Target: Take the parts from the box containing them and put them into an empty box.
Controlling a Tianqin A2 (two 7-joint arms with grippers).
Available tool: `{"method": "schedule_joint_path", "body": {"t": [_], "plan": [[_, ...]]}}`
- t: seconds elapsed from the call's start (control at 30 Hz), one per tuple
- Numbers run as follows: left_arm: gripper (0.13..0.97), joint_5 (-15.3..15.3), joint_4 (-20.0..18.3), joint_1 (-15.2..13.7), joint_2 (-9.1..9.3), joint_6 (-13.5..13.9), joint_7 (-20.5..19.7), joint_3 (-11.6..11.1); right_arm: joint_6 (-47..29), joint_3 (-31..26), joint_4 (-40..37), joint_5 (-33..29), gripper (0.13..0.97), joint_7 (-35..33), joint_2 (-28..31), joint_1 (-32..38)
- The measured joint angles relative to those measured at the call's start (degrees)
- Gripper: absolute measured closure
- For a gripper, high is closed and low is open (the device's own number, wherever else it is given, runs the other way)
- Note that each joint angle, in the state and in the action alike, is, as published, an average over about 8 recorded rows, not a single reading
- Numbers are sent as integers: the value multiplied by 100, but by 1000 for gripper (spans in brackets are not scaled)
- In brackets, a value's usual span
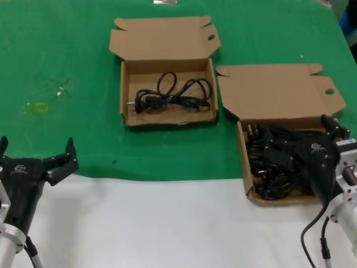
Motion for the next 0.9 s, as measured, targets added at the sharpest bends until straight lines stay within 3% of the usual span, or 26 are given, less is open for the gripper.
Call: {"method": "schedule_joint_path", "body": {"t": [0.9], "plan": [[132, 0, 0, 0, 0, 0, 0, 0, 0, 0, 0, 0, 129, 0, 0, 0]]}}
